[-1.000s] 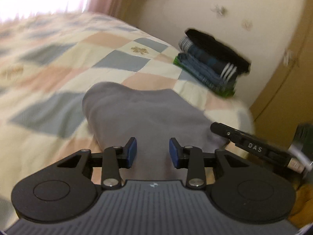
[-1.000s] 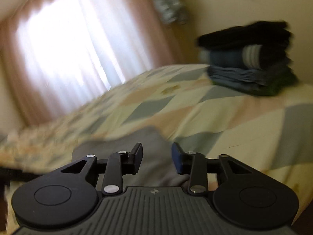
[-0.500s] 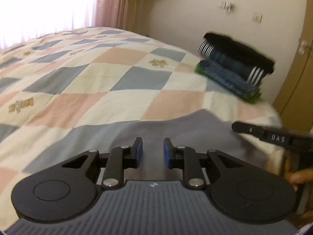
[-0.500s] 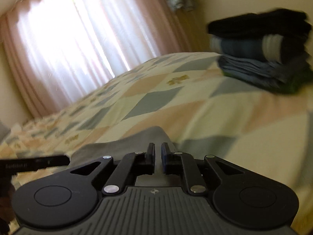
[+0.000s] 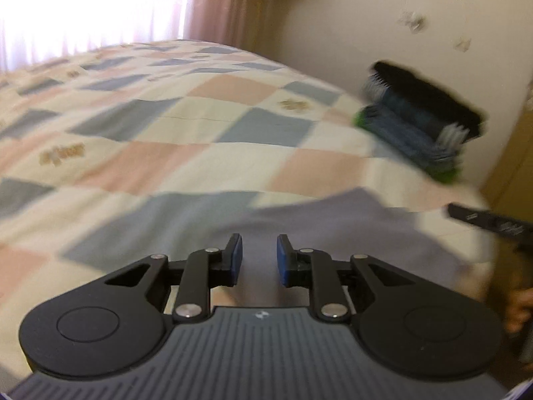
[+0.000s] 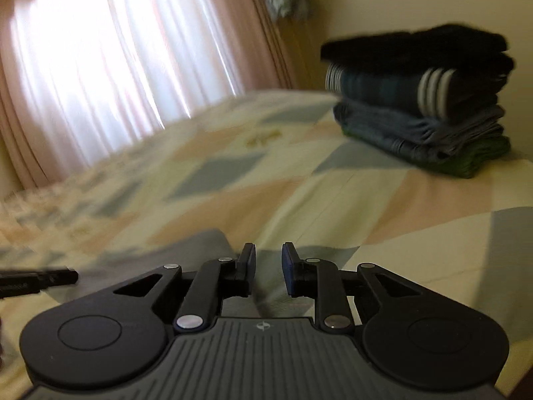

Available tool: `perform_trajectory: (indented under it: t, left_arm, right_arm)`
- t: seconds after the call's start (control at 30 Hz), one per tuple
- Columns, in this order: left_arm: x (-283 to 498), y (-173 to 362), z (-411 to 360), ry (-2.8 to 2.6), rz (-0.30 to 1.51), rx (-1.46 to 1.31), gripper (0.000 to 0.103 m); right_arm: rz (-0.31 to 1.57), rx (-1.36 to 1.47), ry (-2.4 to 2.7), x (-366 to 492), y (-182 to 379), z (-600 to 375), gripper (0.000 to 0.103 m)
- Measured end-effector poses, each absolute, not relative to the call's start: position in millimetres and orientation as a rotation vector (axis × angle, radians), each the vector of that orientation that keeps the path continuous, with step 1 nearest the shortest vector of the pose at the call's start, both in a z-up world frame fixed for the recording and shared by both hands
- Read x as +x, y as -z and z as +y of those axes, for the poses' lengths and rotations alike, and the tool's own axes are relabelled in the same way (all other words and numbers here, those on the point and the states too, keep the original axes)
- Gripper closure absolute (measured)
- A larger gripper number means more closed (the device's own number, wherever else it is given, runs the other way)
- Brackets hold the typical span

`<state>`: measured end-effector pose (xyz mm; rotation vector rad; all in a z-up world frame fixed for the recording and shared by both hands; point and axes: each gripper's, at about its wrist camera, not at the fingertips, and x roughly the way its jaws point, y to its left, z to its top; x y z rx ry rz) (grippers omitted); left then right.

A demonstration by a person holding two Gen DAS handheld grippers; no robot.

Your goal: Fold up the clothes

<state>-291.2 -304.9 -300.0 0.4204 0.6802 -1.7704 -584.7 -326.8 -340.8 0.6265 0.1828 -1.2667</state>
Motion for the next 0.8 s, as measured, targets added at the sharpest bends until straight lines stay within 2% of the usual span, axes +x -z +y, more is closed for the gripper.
perform_trajectory:
  t: [0.17, 0.27, 0.33, 0.43, 0.5, 0.53, 0.67, 0.8]
  left_arm:
    - [-332, 313, -256, 1.851, 0.692, 0.523, 0.083]
    - [-341, 334, -255, 1.816, 0.719, 0.58, 0.081]
    - [-340, 337, -256, 1.797, 0.739, 0.588, 0.081]
    - [-343, 328, -251, 1.762, 0.694, 0.611, 0.083]
    - [-344, 320, -246, 1.744, 0.666, 0.619, 0.084]
    - [-343, 319, -244, 1.741, 0.671, 0.617, 0.083]
    - [-345, 337, -247, 1.683, 0.727, 0.662, 0.082]
    - [-348, 338, -247, 1.651, 0.73, 0.681, 0.08]
  right_arm:
    - [0.181, 0.59, 1.177, -584, 336, -276, 0.08]
    - [0.268, 0.573, 1.146, -570, 345, -270, 0.08]
    - [0.343, 0.585, 1.176, -567, 362, -279, 0.09]
    - [0.367, 0.638, 1.208, -573, 373, -286, 0.095]
    - [0.355, 0.623, 1.223, -574, 362, -282, 0.095]
    - [0.344, 0.602, 1.228, -574, 354, -277, 0.091]
    - [0.28, 0.603, 1.191, -568, 343, -261, 0.088]
    - [0.394, 0.684, 1.208, -553, 369, -269, 0.085]
